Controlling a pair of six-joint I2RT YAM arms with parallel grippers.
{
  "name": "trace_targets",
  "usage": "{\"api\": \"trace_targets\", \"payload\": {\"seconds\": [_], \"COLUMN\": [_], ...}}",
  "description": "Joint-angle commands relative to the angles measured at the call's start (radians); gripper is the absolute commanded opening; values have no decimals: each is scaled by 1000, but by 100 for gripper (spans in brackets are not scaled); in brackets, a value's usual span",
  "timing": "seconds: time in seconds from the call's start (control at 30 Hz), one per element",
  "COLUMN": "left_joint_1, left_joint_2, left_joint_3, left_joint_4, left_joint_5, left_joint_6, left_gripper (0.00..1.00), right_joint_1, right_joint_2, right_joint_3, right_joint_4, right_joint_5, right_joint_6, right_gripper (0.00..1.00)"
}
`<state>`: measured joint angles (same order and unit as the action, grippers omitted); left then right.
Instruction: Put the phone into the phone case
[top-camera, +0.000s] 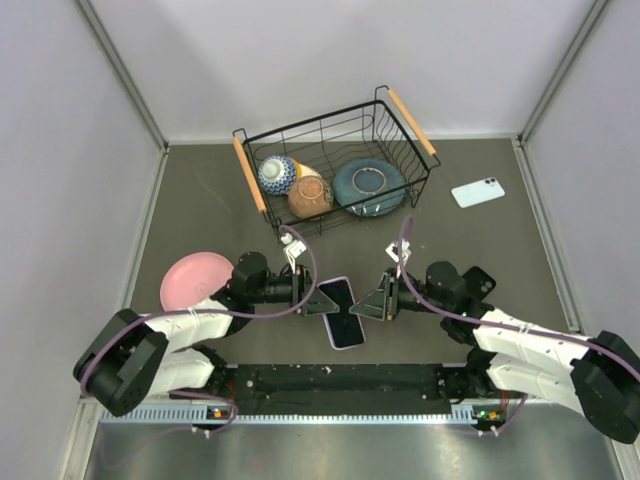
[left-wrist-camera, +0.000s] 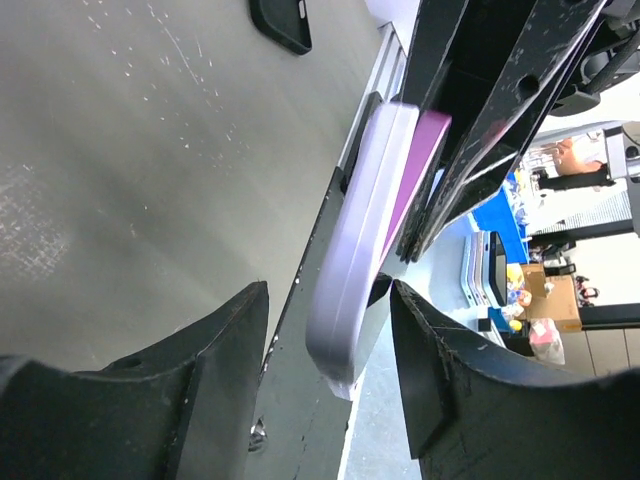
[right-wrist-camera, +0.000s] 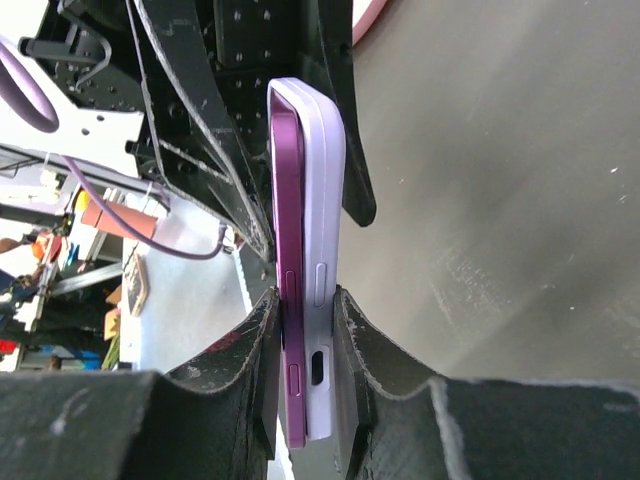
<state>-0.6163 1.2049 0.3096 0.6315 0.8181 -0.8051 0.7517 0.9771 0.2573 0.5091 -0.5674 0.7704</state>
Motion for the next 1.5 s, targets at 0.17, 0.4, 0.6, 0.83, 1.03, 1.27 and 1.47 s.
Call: {"api": "trace_targets", "payload": {"seconds": [0.17, 0.4, 0.6, 0.83, 1.03, 1.27, 1.47], "left_joint_1": [-3, -3, -5, -3, -3, -5, -5], "left_joint_2": [-2, 24, 24, 50, 71, 78, 79], "left_joint_3": [-64, -67, -70, -70, -75, -81, -76], "left_joint_4": [209, 258, 270, 287, 349, 385, 408], "left_joint_5": [16, 33, 42, 41, 56, 64, 65], "left_joint_6": [-81, -108, -115, -115, -155, -180, -204], "left_gripper": [34, 29, 32, 34, 35, 44, 50], "right_joint_1": [2, 1, 3, 3, 3, 3, 3], "right_joint_2": [-31, -60, -61, -60, -58, -38, -38], "right_joint_3": [56, 19, -12, -16, -36, -46, -23], "right_joint_4": [12, 172, 304, 333, 380, 416, 298], "right_joint_5": [28, -54, -78, -89, -101, -104, -32], "right_joint_6": [27, 95, 150, 165, 187, 207, 201], "right_gripper": [3, 28, 37, 37, 21, 0, 0]}}
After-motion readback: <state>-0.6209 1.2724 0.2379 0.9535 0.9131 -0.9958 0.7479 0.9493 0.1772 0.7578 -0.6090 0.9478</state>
